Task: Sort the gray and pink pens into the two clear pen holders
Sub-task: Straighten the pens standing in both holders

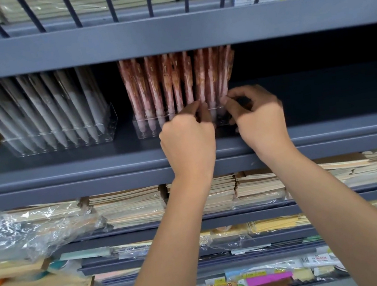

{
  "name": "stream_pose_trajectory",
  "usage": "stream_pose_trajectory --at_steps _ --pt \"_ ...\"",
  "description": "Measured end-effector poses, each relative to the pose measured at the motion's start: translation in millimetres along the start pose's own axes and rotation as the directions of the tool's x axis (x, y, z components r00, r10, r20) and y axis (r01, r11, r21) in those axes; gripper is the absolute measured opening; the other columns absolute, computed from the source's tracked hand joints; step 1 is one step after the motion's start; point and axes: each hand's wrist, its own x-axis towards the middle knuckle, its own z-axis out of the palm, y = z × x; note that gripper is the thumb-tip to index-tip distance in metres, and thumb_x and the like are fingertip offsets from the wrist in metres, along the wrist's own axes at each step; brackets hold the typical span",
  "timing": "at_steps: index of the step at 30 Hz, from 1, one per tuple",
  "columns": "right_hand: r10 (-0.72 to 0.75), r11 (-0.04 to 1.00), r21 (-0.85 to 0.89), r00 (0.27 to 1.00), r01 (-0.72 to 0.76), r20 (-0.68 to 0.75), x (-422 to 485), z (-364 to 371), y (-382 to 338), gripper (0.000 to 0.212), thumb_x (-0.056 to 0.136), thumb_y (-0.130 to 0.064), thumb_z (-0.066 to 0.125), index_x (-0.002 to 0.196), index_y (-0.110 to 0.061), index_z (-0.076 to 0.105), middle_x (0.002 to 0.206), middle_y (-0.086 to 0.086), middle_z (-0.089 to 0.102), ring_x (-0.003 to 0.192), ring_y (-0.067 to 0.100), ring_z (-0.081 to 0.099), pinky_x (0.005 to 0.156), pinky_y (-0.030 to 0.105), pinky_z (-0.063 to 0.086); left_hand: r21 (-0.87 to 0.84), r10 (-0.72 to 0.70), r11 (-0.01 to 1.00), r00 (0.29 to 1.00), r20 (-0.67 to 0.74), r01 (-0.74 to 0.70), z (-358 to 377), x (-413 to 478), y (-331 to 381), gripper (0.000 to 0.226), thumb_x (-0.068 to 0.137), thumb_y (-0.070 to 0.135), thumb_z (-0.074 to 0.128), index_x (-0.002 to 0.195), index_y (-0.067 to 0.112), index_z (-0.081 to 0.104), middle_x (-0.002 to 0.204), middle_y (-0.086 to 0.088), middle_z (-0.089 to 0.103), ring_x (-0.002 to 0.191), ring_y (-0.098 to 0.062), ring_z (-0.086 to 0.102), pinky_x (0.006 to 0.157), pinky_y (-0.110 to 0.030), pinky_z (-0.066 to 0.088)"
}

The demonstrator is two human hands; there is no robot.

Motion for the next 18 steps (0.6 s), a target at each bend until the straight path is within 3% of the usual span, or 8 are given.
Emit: stream_pose_trajectory --at_steps 5,11,14,18 --pt "0.063 0.997 -0.037 0.996 -0.060 0.060 10 -5 -3 0.007 0.088 -0.024 0.071 0.091 -0.018 0.072 0.092 0.006 0.068 0.079 0.027 0.067 0.074 0.048 0.057 0.056 0.014 0.998 1.000 0.012 -0.015 0 0 -2 0.027 0.092 0.035 0.053 0.100 0.023 0.076 0.075 -0.012 0.075 0.070 -0.038 0.069 0.072 -0.044 0.057" --pt "0.144 0.982 -0.146 0.977 -0.121 0.158 26 -11 -9 0.013 0.086 -0.030 0.074 0.078 -0.033 0.065 0.068 -0.008 0.067 0.055 0.015 0.067 0.066 0.043 0.061 0.083 0.020 0.996 1.000 -0.001 -0.019 2 0 -2 0.024 0.093 0.035 0.054 0.097 0.024 0.075 0.072 -0.010 0.074 0.070 -0.035 0.069 0.073 -0.044 0.056" --pt "0.129 0.980 -0.176 0.976 -0.097 0.177 26 -11 -11 0.004 0.088 -0.027 0.072 0.086 -0.027 0.068 0.078 -0.002 0.069 0.064 0.022 0.070 0.072 0.045 0.060 0.054 0.010 0.998 1.000 0.001 -0.010 2 1 -3 0.027 0.090 0.037 0.053 0.098 0.023 0.075 0.072 -0.011 0.074 0.065 -0.038 0.068 0.070 -0.045 0.056" --pt "0.073 0.971 -0.237 0.981 -0.030 0.179 22 -9 -11 0.015 0.091 -0.027 0.068 0.099 -0.015 0.071 0.101 0.005 0.069 0.085 0.029 0.068 0.079 0.047 0.057 0.058 -0.012 0.998 1.000 -0.003 0.012 2 1 -4 0.027 0.089 0.035 0.054 0.100 0.021 0.076 0.073 -0.013 0.074 0.064 -0.039 0.067 0.069 -0.045 0.056"
